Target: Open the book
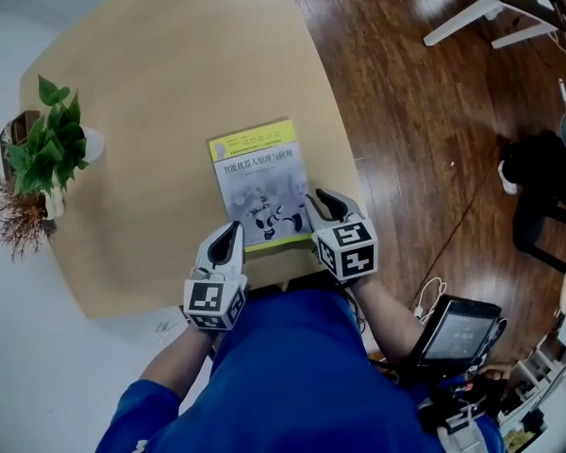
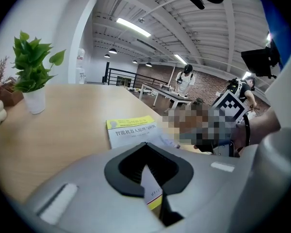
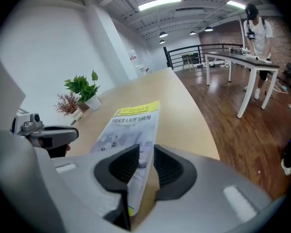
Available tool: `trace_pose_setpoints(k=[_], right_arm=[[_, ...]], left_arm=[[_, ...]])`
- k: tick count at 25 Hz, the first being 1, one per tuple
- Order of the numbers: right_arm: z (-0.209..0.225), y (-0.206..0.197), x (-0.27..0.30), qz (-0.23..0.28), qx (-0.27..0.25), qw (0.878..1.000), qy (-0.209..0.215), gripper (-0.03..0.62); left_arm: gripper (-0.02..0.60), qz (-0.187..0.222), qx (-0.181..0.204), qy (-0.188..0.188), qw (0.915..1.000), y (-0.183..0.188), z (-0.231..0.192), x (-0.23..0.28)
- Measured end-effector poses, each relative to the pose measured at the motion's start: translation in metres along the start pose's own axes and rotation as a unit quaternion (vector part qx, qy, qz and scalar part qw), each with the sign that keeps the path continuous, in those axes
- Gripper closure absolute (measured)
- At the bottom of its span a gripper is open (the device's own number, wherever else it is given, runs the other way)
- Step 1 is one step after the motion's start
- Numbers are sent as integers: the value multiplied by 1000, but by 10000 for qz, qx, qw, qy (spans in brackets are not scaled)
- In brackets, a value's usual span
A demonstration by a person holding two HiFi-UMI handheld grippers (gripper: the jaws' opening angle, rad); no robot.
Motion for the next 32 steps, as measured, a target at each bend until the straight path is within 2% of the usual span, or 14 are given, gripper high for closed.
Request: trace_pose_setpoints(k=[6,12,25,32], right_arm=[[8,3,15,-375,51,9991,183,508],[10,5,24,-530,33,9983,251,508],[3,9,21,-622,-142,9979,116,508],[-3,13,19,-789,-426,9960,-31,510]], left_arm=[[575,-91,-12,110,9999,-4,-4,2],[575,-148,-26,172,9997,-5,-7,3],[574,-132,-13,151,9998,-2,-9,4],[575,-83,-14,187,9998,0,-11,1]])
Point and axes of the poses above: the fingertips, and each gripper's own axes: x forward along the fingers, z to its right, y out of its top, the point moved 10 cm from there along -x, backward along the fingers, and after that the axes turned 12 degrees about y, right-handed, at the moved point
